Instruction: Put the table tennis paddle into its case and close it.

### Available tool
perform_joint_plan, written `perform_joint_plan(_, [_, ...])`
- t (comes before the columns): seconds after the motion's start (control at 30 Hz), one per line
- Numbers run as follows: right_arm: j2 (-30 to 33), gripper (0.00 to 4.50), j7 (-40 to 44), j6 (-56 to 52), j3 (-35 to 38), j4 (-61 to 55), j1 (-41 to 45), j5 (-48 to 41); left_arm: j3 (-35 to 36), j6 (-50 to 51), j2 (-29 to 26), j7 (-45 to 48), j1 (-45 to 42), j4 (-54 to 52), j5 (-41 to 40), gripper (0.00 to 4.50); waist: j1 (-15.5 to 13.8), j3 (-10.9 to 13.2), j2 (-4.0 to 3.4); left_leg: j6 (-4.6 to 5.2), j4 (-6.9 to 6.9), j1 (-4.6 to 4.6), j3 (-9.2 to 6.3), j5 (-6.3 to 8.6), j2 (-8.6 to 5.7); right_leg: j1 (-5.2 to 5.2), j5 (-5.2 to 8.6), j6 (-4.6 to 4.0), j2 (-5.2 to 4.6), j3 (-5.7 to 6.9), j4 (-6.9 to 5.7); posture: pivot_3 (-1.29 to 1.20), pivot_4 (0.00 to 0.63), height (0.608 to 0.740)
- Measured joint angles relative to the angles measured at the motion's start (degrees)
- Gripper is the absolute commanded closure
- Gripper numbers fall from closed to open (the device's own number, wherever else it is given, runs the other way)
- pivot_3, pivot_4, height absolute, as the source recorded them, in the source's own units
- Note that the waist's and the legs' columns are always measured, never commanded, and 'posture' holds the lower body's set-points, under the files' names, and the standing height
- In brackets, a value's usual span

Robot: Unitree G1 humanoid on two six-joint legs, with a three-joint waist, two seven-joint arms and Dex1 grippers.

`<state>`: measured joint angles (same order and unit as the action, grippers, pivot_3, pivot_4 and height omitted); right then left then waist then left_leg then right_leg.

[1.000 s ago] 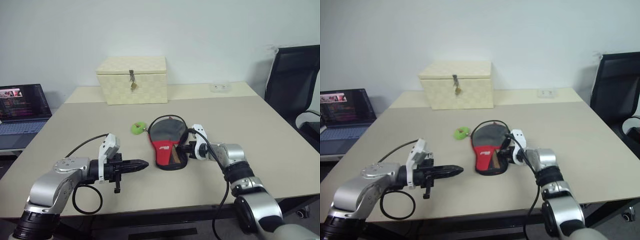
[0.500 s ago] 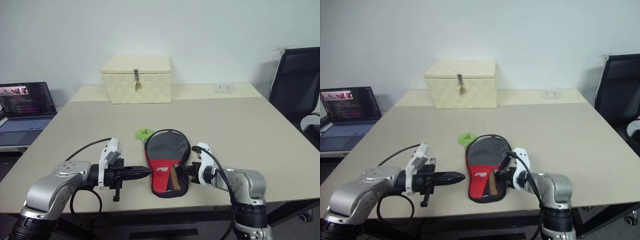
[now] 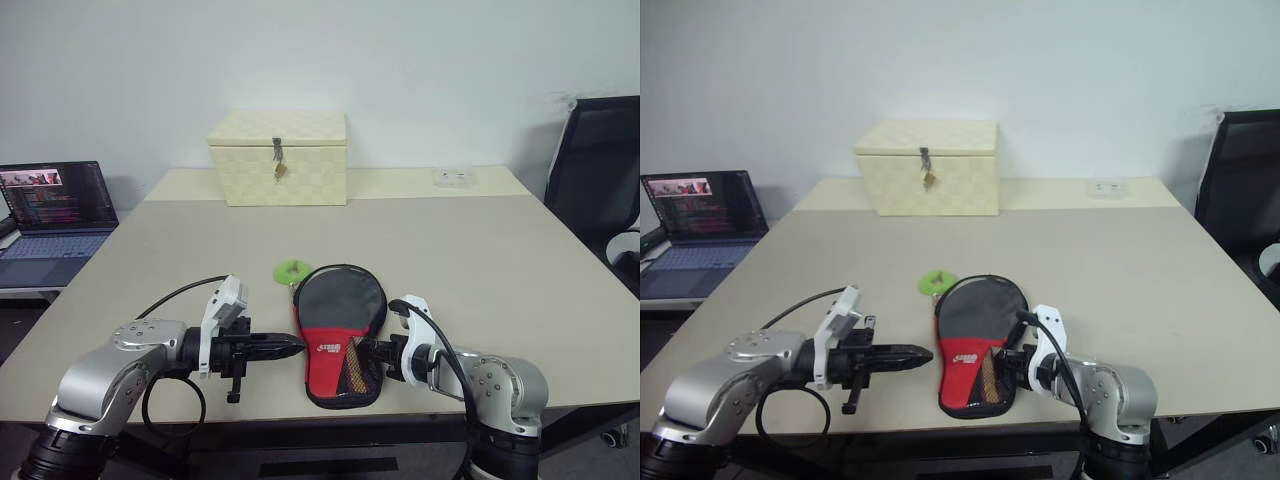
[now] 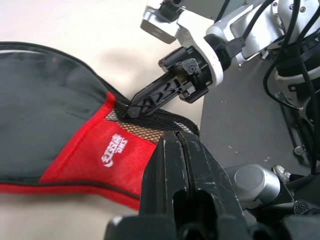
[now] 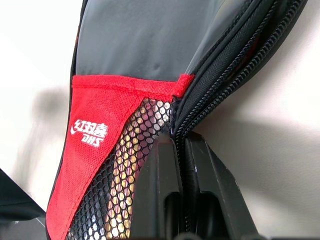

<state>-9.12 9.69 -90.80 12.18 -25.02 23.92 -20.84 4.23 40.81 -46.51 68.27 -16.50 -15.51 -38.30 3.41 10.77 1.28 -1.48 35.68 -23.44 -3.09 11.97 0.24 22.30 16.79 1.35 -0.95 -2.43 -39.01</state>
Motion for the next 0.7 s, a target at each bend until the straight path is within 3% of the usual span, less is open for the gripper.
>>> perform_joint_plan(0.57, [-0.2,4.47,-4.4,-0.7,0.2,-1.5,-1.8,-5.8,0.0,-0.9,-1.3,1.1,0.5,0.3,0.2,4.50,0.0,0.0,0.00,0.00,-0.08,0.00,0.02,0.00,0.03,0.03,0.01,-0.01,0.01,0.00,0.03,0.00,0.150,0.740])
perform_joint_plan(0.7, [-0.2,3.46,-5.6,-1.2,0.3,-1.5,-1.8,-7.3,0.0,-1.3,-1.3,1.1,0.5,0.4,0.3,4.50,0.0,0.0,0.00,0.00,-0.08,0.00,0.02,0.00,0.04,0.03,0.02,0.01,0.01,0.00,0.03,0.00,0.150,0.740])
